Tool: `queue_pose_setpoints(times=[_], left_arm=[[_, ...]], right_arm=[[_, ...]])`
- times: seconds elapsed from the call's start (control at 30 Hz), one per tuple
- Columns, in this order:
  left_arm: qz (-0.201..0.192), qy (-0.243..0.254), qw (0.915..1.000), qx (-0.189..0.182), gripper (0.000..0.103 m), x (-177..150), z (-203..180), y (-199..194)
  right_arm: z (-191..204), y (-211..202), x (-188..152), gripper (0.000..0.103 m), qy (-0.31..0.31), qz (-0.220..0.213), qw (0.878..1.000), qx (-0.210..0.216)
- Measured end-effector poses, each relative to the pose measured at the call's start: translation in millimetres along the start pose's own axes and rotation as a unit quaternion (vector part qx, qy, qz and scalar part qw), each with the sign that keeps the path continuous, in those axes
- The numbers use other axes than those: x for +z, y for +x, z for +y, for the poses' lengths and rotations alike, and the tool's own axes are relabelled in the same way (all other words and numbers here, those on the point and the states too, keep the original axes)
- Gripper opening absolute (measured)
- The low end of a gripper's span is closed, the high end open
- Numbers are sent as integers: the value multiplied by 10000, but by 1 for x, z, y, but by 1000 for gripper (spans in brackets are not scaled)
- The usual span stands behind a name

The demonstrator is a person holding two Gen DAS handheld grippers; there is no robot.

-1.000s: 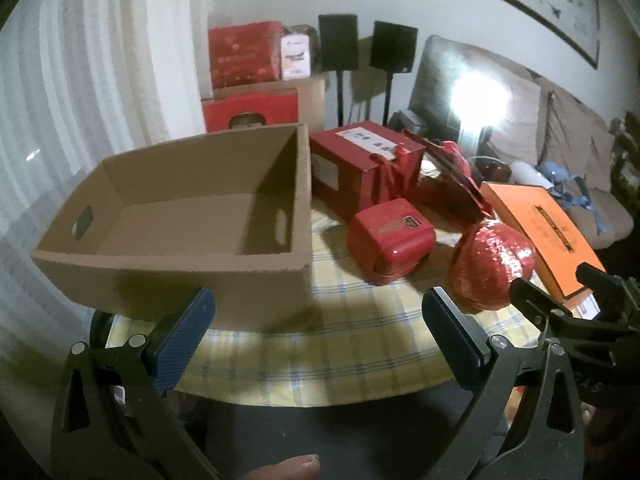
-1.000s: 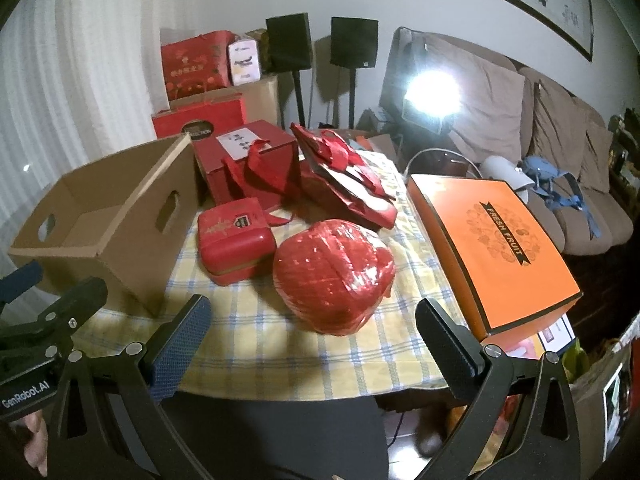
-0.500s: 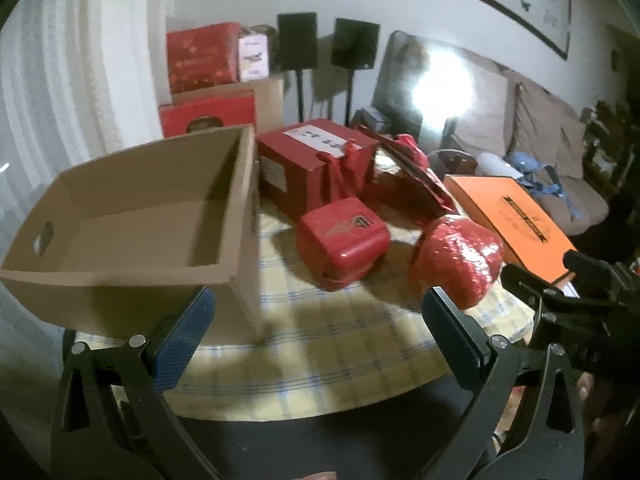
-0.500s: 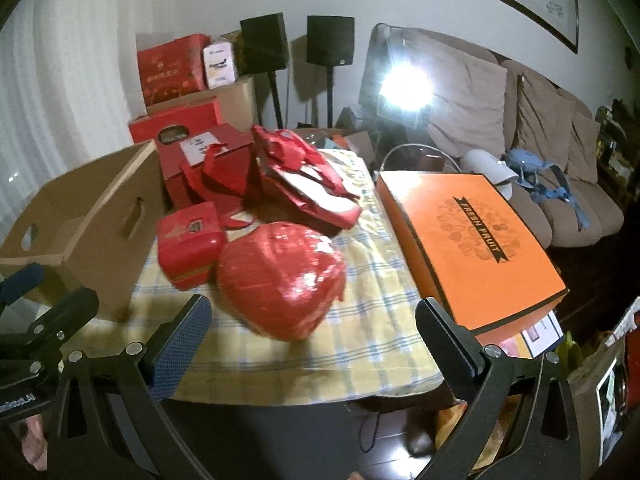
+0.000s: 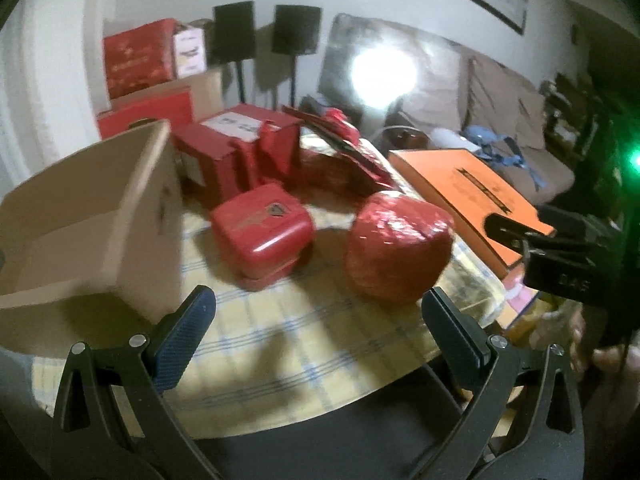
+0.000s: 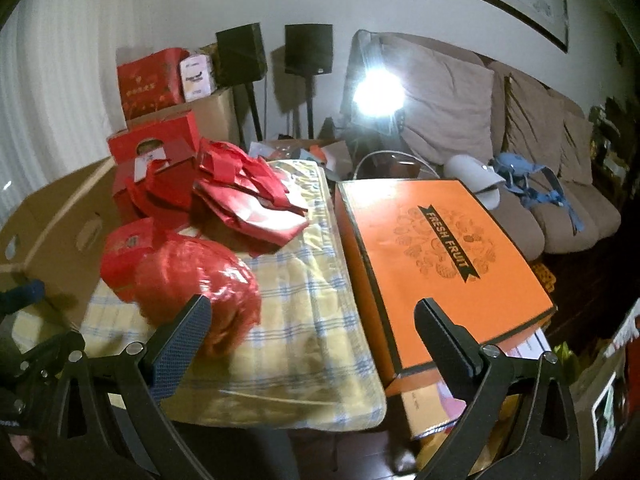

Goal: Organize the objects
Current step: 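Move the right gripper toward the red cellophane-wrapped round gift, then close the right gripper on the red wrapped gift and lift it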

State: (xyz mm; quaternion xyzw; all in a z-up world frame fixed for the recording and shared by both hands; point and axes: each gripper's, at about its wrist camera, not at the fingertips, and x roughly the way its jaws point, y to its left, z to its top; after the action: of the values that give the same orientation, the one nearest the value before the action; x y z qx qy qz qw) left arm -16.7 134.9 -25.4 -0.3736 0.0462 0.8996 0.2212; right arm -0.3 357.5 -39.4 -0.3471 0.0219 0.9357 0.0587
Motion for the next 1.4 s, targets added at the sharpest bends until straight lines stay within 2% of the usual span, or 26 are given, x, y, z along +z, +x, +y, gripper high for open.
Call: queue_pose_setpoints(times=[0.17,0.27,0.47,0.57,0.83,1.03,1.3,1.37,1.4], left_arm=[[27,186,9996,-209,103,0,-13,12],[68,169,9996,-225,103,1,-13,17],[172,162,9994,-247,103,0,-9,27],[204,204,9992,-265,103,1,-9,30],[180,320,9986,-379,103,-3,-8,31],[222,391,9986,-294,103,-5,-9,36],[273,119,9992,-282,103,-2,4,47],[307,86,9993,-217,98,-2,6,50],[356,60,9991,-226,90,-2,8,53]], right_arm=[[0,21,-1,78,-365,174,9991,158],[-1,35,-3,72,-449,361,9976,385],[7,50,-12,72,-680,538,9945,589],[12,52,-14,67,-709,592,9923,825],[30,37,-4,66,-626,569,9806,1767],[41,40,6,66,-658,713,9768,1909],[54,54,5,64,-610,1033,9676,2224],[55,57,4,61,-506,1136,9637,2364],[54,60,4,60,-427,1195,9615,2436]])
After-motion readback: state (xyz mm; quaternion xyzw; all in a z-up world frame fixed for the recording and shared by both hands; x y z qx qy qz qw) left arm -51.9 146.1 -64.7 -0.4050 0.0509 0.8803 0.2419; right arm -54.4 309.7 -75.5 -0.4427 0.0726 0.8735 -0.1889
